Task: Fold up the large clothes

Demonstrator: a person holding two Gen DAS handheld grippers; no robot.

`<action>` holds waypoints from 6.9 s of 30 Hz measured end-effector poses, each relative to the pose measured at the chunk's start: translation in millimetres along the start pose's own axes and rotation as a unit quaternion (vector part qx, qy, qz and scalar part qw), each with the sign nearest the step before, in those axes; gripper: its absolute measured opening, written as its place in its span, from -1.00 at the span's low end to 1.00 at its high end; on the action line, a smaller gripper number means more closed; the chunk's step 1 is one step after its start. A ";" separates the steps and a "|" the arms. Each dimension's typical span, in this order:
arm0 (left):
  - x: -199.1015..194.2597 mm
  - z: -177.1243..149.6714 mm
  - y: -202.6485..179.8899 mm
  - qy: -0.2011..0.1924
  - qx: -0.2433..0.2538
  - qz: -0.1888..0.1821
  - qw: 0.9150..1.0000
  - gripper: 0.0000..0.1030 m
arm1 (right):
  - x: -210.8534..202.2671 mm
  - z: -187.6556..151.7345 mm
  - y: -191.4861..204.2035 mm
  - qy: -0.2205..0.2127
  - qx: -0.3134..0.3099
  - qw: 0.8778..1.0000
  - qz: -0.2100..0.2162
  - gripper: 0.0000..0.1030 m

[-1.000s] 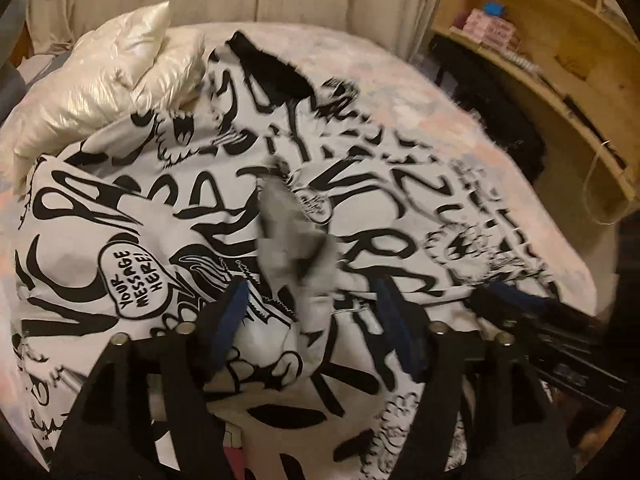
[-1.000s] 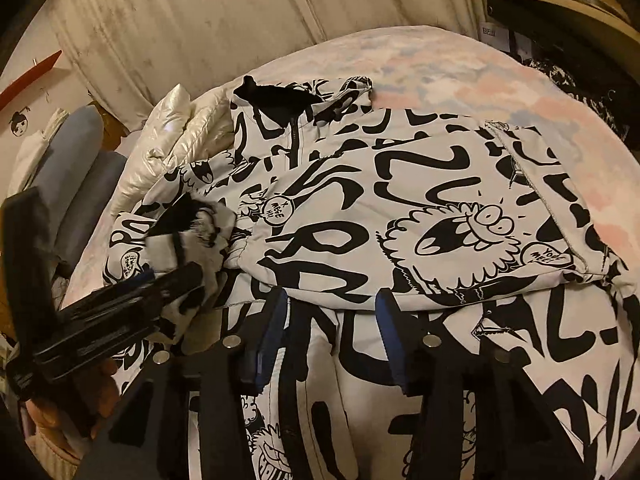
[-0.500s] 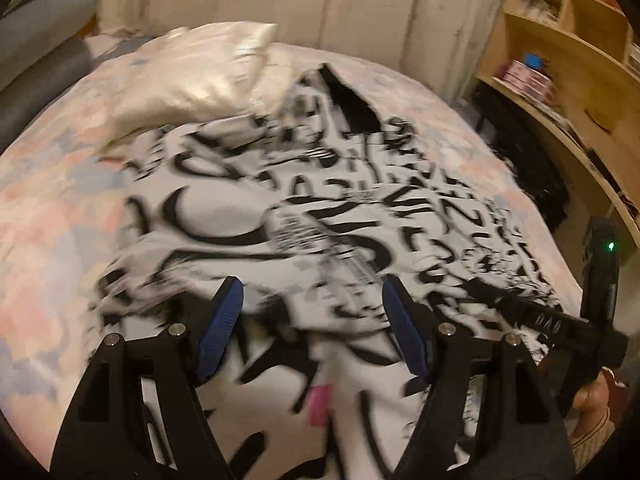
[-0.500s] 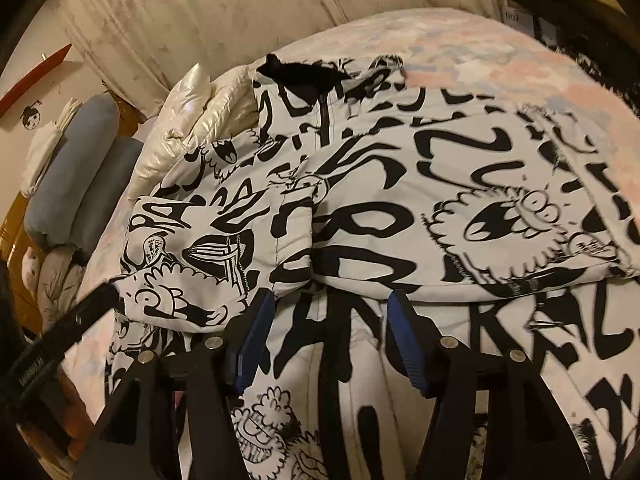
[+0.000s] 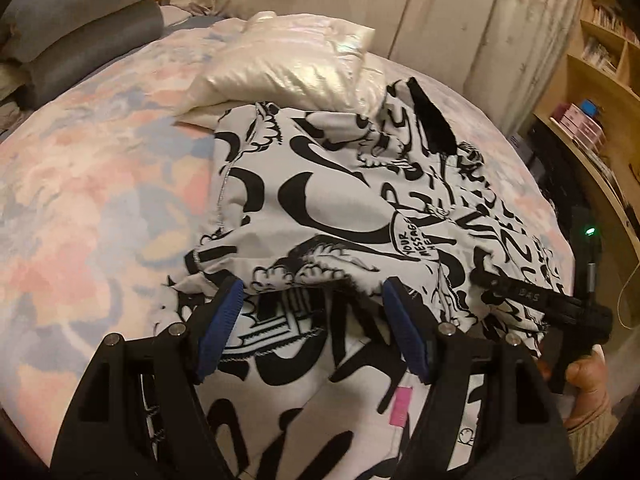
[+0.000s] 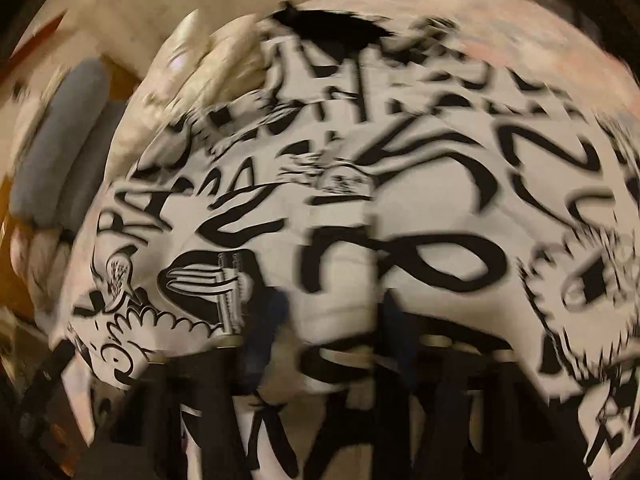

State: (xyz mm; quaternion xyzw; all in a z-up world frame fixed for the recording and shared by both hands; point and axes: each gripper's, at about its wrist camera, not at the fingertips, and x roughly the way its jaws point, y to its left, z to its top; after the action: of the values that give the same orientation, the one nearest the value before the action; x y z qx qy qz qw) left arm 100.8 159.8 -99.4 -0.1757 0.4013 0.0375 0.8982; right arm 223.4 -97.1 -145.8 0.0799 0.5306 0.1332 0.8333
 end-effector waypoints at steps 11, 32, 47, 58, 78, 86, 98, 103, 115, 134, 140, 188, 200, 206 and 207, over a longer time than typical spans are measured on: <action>10.5 2.5 8.3 0.000 -0.008 0.015 1.000 0.35 | -90.3 62.1 13.9 -0.183 -0.057 0.980 -0.051 -0.93; 128.9 105.0 67.7 0.103 -0.038 0.012 0.994 0.35 | -3.7 55.8 -98.1 -0.066 0.044 0.997 -0.024 0.39; 162.4 137.5 36.2 0.027 0.041 0.086 0.995 -0.92 | 37.8 84.4 -69.5 -0.110 -0.006 0.994 -0.021 -0.76; 153.9 129.7 13.8 0.037 0.092 0.141 0.985 -0.77 | 36.1 75.1 -49.1 -0.072 -0.034 0.990 -0.115 0.02; 110.1 10.6 -49.1 0.102 0.054 0.034 0.993 -0.74 | 47.9 1.7 58.2 -0.014 -0.114 0.993 -0.035 -0.21; 91.9 19.6 -13.7 0.096 0.029 0.044 0.994 -0.74 | 21.8 6.9 -30.0 -0.039 -0.028 0.995 -0.081 -0.49; 81.0 23.4 -6.3 0.094 0.022 0.054 0.994 -0.41 | -1.2 8.4 -48.7 -0.052 0.010 0.995 -0.090 -0.46; 71.4 20.8 -11.4 0.087 0.025 0.053 0.995 -0.28 | -6.5 1.6 -42.2 -0.054 0.015 0.995 -0.078 -0.43; 26.6 10.5 -14.9 0.065 0.020 0.040 0.997 -0.01 | -50.8 -15.6 -23.2 -0.082 0.008 0.993 -0.082 -0.32; -66.6 -25.8 -15.1 0.035 0.041 0.039 0.998 0.10 | -167.3 -80.1 -0.5 -0.142 -0.010 0.984 -0.109 -0.05; -101.1 -35.6 -15.8 0.016 0.050 0.038 0.998 0.17 | -204.8 -105.9 8.3 -0.163 -0.017 0.980 -0.115 -0.03; -105.5 -150.7 96.4 0.118 0.005 -0.186 0.975 0.32 | -238.4 -383.3 -263.1 -0.102 0.145 0.984 0.032 0.20; -105.1 -155.7 103.2 0.118 0.005 -0.226 0.967 0.32 | -222.2 -362.8 -258.3 -0.136 0.117 0.978 0.106 -0.09; -94.3 -157.0 96.4 0.122 0.025 -0.226 0.966 0.32 | -205.8 -346.1 -249.6 -0.141 0.113 0.978 0.105 -0.09; -91.1 -156.4 95.3 0.122 0.028 -0.226 0.966 0.32 | -203.7 -345.1 -249.5 -0.141 0.114 0.978 0.106 -0.09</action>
State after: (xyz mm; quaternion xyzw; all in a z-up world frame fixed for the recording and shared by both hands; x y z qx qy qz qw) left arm -91.3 201.6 -156.1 -0.2395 0.4583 -0.1991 0.8325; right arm -136.6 -399.8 -184.8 0.2479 0.4079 0.1465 0.8664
